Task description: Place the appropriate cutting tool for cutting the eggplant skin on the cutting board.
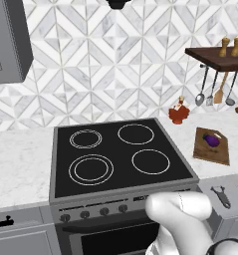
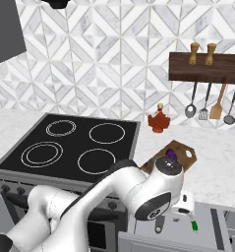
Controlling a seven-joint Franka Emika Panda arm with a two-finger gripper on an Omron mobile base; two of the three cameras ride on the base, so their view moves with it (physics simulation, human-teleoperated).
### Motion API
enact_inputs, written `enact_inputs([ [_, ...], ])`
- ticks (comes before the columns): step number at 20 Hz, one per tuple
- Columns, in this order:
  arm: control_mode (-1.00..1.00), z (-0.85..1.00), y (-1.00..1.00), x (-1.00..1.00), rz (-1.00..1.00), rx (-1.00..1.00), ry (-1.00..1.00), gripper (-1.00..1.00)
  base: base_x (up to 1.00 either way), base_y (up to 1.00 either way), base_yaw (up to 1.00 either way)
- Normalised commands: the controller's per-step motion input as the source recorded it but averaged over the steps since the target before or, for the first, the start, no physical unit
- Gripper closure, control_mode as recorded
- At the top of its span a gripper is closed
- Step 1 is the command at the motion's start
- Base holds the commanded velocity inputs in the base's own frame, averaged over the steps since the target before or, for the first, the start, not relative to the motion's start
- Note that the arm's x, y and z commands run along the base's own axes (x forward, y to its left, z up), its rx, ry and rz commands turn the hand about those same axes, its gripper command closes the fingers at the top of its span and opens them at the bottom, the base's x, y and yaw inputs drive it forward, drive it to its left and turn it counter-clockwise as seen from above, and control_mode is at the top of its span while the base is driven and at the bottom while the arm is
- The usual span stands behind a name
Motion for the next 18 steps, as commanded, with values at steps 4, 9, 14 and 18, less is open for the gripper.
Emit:
enact_inputs([
  [4, -1.0, -0.53, -0.09, 0.47, 0.0, 0.0, 0.11, -1.0, 0.0, 0.0, 0.0],
  [9, -1.0, -0.62, -0.06, 0.24, 0.0, 0.01, 0.12, -1.0, 0.0, 0.0, 0.0],
  [14, -1.0, -0.63, -0.06, 0.09, 0.0, 0.01, 0.05, -1.0, 0.0, 0.0, 0.0],
  [18, -1.0, -0.62, -0.02, 0.07, 0.0, 0.0, 0.02, -1.0, 0.0, 0.0, 0.0],
])
